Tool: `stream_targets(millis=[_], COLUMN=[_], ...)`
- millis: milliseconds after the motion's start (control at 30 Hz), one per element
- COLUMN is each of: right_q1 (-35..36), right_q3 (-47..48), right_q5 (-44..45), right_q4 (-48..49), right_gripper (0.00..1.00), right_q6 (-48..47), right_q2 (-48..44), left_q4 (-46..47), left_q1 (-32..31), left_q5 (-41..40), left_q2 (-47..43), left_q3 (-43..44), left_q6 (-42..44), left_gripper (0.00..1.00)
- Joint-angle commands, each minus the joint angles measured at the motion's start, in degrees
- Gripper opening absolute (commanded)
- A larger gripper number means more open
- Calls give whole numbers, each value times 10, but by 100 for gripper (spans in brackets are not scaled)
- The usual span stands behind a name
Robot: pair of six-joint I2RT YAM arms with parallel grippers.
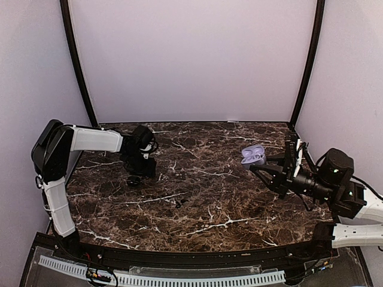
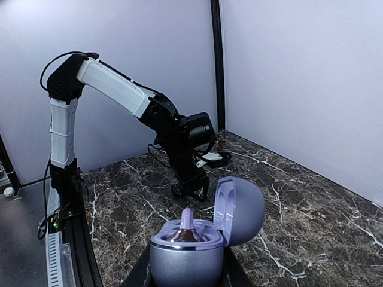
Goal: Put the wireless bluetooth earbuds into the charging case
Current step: Adjust the left earbud at the center of the board.
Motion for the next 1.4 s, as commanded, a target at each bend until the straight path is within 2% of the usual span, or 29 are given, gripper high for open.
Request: stream_targets(millis=[0, 333, 467, 667, 767, 933, 1100, 1200, 1367], right_q1=[-3, -3, -3, -3, -3, -3, -4, -3, -3], right_q3=[9, 9, 10, 11, 11, 12, 9, 10, 8], right_q5=[-2, -1, 0, -3, -4, -5, -7, -7, -7], right_q4=[19, 19, 18, 19, 19, 19, 23, 22, 22], right_gripper=[0, 0, 0, 0, 0, 0, 0, 0, 0], right_q6=[-5, -4, -5, -3, -2, 0, 2, 2, 5], right_q2=[-7, -5, -4, -3, -3, -3, -3, -2, -7], left_q4=[18, 36, 28, 24, 34, 32, -28, -70, -86], left_q1=[-3, -17, -31, -47, -54, -76, -89, -92, -92], left_q5=[23, 111, 122, 69, 9, -37, -20, -9, -25], left_q2=[13, 47, 55, 28, -21, -73, -66, -36, -10], left_q3=[4, 24, 28, 26, 22, 20, 38, 53, 69], left_q6=[7, 106, 128, 128, 138, 198, 244, 248, 242], left_gripper=[59, 55, 53, 55, 55, 54, 45, 40, 29])
